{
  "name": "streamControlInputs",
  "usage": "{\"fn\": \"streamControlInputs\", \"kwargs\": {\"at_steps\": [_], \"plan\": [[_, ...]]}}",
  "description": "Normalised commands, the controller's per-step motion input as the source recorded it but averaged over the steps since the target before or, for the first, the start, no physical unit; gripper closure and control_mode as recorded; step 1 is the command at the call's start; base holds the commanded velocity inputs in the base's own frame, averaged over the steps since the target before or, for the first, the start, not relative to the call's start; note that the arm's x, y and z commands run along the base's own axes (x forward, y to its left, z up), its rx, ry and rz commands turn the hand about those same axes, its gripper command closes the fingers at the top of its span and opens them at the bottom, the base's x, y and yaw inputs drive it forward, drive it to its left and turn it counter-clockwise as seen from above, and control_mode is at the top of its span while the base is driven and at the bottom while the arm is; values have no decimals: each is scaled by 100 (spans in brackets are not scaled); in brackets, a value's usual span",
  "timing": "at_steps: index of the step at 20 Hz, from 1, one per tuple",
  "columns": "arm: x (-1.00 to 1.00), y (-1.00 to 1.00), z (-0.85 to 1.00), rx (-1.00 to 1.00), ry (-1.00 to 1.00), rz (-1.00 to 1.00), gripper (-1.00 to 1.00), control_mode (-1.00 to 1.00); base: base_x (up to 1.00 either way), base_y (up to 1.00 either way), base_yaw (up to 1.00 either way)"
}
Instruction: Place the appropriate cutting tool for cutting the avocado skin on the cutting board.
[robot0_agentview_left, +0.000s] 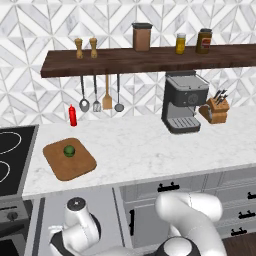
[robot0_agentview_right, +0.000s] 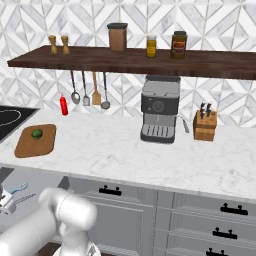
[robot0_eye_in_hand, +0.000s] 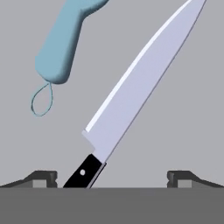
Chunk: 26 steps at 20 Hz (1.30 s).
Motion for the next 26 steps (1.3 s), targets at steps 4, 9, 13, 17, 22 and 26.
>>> {"fn": "streamControlInputs", "kwargs": {"at_steps": [4,9,13,17,22,26], "plan": [[7,15,-7,-9,15,0,-100,-100,0,0,0],[7,17,-14,-9,11,0,-100,-100,0,0,0],[11,10,-6,-1,0,0,-100,-100,0,0,0],[6,2,-10,0,-6,0,-100,-100,0,0,0],[0,1,-21,0,-2,0,-100,-100,0,0,0],[0,0,-34,0,0,0,-100,-100,0,0,0]]}}
